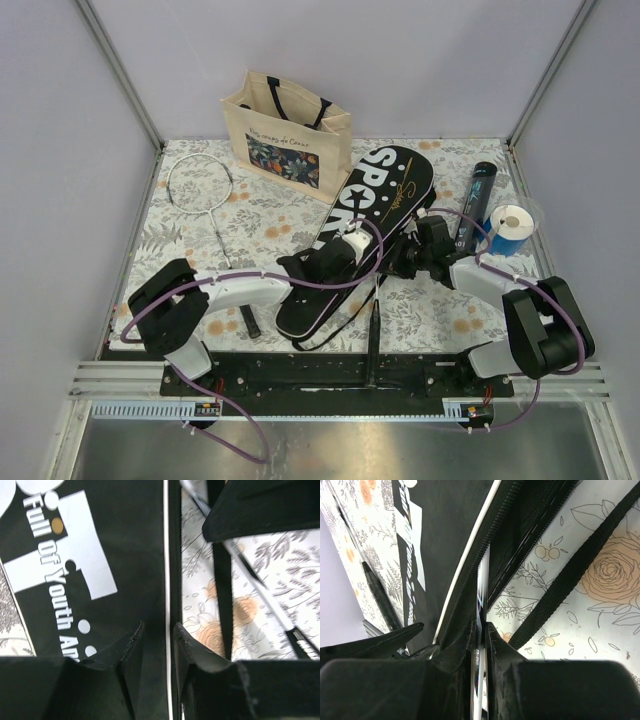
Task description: Pack up the badminton gear
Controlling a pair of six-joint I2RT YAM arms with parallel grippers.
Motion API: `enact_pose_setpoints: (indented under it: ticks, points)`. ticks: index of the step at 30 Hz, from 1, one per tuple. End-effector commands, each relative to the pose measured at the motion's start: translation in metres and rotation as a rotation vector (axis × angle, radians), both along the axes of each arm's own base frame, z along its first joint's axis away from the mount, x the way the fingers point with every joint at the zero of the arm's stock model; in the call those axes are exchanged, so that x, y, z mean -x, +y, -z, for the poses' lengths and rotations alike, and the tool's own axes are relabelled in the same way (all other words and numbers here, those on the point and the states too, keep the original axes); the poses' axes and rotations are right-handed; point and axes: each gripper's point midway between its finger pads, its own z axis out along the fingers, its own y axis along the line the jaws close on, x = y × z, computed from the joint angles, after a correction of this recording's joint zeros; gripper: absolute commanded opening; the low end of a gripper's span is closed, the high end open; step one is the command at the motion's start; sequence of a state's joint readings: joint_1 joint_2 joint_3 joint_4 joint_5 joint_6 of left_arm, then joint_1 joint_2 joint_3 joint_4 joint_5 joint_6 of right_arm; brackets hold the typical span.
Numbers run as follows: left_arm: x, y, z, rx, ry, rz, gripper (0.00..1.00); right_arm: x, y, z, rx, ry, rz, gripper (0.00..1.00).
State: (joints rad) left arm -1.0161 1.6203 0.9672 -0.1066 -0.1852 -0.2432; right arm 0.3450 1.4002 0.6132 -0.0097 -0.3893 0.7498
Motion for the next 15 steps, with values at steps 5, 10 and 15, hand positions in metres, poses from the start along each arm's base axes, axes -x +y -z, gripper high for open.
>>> enact_pose_setpoints:
  ticks: [5, 10, 15]
  points:
    - [0.005, 0.01, 0.001, -0.07, -0.1, -0.045, 0.38, -0.014, 0.017, -0.023, -0.079, -0.094, -0.036, 0.0]
    - [0.011, 0.013, 0.003, -0.102, -0.137, -0.055, 0.53, -0.013, 0.014, -0.023, -0.062, -0.096, -0.036, 0.0]
    - [0.009, 0.021, 0.002, -0.145, -0.178, -0.096, 0.55, -0.01, 0.013, -0.023, -0.056, -0.09, -0.042, 0.0]
